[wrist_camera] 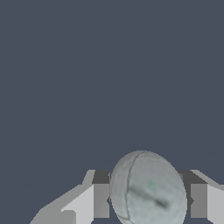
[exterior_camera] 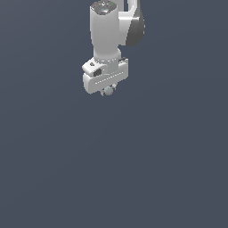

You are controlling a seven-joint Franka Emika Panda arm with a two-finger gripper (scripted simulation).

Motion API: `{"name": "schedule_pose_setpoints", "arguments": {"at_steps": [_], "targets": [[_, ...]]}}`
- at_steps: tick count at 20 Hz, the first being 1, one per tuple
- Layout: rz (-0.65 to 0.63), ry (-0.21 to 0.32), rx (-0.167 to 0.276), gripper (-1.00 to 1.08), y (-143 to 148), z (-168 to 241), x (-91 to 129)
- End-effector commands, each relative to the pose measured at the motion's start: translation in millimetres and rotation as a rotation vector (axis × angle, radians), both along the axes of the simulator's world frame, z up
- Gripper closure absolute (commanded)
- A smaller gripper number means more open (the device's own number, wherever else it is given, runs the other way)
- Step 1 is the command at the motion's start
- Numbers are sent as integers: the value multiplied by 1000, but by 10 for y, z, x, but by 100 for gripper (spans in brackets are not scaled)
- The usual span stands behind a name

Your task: Pick up the object and move it to a goal position.

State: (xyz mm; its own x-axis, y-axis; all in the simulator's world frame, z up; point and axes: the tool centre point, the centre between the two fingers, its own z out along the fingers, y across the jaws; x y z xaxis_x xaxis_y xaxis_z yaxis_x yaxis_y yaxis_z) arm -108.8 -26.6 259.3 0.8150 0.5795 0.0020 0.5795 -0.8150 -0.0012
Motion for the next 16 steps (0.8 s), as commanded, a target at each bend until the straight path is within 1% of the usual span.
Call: {"name": "schedule_pose_setpoints", "arguments": {"at_steps": [1, 9, 16], "targets": [[0, 0, 2, 108, -102, 262, -70], [0, 0, 1, 108, -407, 1008, -240], [-1, 1, -1, 108, -590, 1443, -323]]}}
